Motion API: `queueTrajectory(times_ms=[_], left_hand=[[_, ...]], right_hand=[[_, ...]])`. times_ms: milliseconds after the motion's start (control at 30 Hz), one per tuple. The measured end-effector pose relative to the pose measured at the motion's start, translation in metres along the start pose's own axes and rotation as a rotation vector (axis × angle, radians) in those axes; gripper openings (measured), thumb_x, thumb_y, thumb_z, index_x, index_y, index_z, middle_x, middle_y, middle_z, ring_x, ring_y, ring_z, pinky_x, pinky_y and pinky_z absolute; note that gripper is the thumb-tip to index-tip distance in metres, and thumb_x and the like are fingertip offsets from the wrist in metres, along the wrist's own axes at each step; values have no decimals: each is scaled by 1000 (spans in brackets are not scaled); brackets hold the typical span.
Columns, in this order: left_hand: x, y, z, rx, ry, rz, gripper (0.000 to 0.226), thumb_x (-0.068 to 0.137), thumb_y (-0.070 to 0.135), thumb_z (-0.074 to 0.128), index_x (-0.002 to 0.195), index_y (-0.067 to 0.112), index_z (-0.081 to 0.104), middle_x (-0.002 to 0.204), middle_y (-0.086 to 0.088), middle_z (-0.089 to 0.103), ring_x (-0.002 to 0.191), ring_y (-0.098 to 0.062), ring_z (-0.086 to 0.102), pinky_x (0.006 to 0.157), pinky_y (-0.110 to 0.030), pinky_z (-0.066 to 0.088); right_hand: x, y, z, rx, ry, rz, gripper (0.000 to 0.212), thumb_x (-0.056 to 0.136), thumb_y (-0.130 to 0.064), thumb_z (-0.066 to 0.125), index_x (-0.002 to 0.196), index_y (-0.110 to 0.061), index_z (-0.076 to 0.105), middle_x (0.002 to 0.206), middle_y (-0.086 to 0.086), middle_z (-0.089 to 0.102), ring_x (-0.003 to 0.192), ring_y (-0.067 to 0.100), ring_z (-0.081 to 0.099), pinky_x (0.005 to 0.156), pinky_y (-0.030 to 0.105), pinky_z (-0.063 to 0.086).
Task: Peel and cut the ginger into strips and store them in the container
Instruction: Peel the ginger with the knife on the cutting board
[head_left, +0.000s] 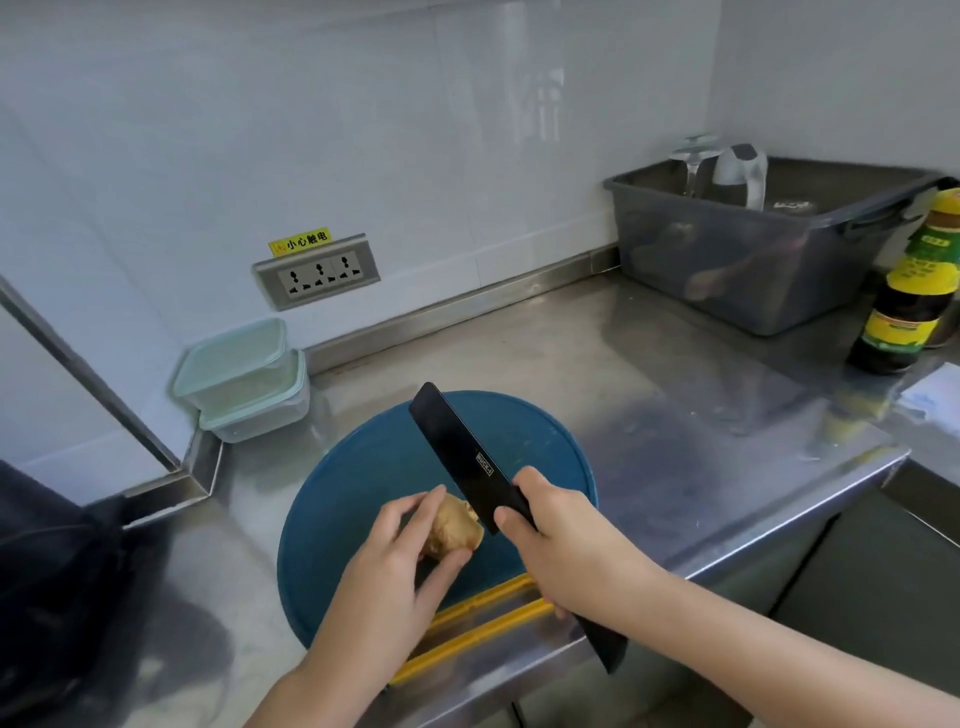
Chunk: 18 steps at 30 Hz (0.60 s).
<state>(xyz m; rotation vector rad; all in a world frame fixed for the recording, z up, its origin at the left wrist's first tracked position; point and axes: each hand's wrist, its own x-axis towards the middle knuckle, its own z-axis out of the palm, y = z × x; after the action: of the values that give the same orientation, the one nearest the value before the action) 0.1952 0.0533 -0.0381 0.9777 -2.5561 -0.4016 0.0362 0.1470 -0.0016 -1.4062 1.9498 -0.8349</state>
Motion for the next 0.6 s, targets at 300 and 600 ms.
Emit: queueTrajectory(times_ms=[300,600], left_hand=[[-3,6,2,49,11,-30,64,91,48,44,147,38,14,136,15,33,116,-2,46,88,1,27],[2,10,2,16,31,-44,62,93,47,46,148,36,18,134,14,34,116,-3,47,94,-8,35]], right_hand=[[18,-10,-3,43,-69,44,12,105,-27,37,104,-15,39,75,1,48,45,10,47,42,22,44],[43,-22,-16,108,-220,235,14,104,-23,39,96,-11,41,65,10,52,43,18,47,44,28,47]])
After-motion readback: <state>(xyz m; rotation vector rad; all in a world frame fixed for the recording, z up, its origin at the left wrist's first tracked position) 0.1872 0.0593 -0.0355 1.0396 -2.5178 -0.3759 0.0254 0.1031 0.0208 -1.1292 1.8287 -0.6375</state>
